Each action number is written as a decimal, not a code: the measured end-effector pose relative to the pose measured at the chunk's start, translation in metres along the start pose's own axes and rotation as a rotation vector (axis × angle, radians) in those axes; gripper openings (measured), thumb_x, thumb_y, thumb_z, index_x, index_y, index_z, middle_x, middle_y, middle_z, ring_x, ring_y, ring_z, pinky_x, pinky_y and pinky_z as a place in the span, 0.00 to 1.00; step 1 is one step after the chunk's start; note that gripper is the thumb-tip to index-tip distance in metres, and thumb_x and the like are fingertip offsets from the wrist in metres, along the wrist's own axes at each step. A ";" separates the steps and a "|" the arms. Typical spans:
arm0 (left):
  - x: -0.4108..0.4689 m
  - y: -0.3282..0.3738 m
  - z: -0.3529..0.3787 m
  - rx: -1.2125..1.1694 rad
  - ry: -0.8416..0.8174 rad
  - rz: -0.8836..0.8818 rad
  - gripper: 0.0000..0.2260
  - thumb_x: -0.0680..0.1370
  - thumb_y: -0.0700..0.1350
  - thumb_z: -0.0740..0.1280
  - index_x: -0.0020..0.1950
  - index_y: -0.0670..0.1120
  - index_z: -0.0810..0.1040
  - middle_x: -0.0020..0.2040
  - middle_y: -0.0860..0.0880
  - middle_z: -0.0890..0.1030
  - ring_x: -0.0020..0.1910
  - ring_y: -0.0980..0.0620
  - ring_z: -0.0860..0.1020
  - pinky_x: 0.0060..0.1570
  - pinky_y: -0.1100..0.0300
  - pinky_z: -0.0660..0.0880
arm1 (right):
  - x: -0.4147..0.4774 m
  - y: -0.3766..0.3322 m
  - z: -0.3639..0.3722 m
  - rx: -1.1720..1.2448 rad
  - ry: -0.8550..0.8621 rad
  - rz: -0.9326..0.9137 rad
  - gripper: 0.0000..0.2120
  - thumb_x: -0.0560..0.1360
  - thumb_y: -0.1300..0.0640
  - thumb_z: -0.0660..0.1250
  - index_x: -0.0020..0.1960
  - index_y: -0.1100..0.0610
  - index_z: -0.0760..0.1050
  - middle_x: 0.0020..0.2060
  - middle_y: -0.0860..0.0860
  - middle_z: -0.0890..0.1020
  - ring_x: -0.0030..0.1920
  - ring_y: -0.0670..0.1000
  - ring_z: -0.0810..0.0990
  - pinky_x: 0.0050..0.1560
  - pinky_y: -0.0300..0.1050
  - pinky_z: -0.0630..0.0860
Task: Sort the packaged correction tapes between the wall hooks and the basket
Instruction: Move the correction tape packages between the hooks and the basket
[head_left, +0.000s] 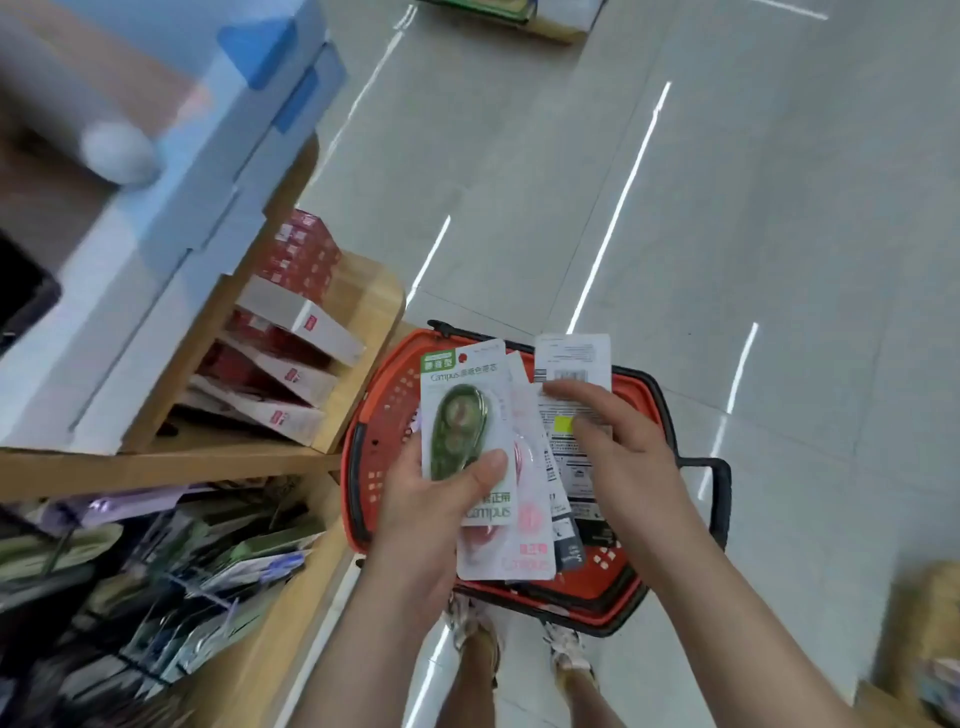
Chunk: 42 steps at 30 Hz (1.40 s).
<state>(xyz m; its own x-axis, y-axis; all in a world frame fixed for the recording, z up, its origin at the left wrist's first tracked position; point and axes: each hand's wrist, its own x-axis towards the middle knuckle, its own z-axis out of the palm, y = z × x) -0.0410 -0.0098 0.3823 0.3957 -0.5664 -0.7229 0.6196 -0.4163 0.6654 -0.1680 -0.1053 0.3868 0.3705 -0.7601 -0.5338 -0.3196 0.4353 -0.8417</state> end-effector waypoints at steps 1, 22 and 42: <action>-0.017 0.006 0.006 0.006 0.008 0.031 0.21 0.70 0.36 0.73 0.62 0.47 0.77 0.51 0.45 0.86 0.46 0.45 0.85 0.42 0.47 0.83 | -0.014 -0.018 0.001 0.035 -0.037 -0.004 0.15 0.83 0.58 0.59 0.53 0.43 0.81 0.51 0.36 0.84 0.50 0.34 0.81 0.44 0.29 0.77; -0.314 0.069 -0.029 -0.282 0.483 0.594 0.27 0.67 0.43 0.77 0.64 0.51 0.75 0.55 0.46 0.84 0.51 0.40 0.84 0.52 0.31 0.77 | -0.220 -0.157 0.036 -0.190 -0.585 -0.367 0.12 0.82 0.55 0.62 0.60 0.43 0.80 0.64 0.42 0.79 0.64 0.38 0.76 0.67 0.40 0.72; -0.487 0.006 -0.147 -0.266 0.834 0.816 0.09 0.70 0.38 0.77 0.47 0.48 0.84 0.41 0.48 0.86 0.38 0.53 0.82 0.38 0.59 0.78 | -0.414 -0.144 0.188 -0.032 -1.174 -0.180 0.21 0.70 0.51 0.72 0.62 0.54 0.76 0.53 0.55 0.86 0.52 0.58 0.85 0.50 0.55 0.82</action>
<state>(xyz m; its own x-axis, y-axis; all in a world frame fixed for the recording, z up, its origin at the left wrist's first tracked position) -0.1300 0.3680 0.7108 0.9942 0.0821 -0.0690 0.0635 0.0676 0.9957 -0.1114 0.2373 0.7132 0.9797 0.1056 -0.1702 -0.1965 0.3424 -0.9188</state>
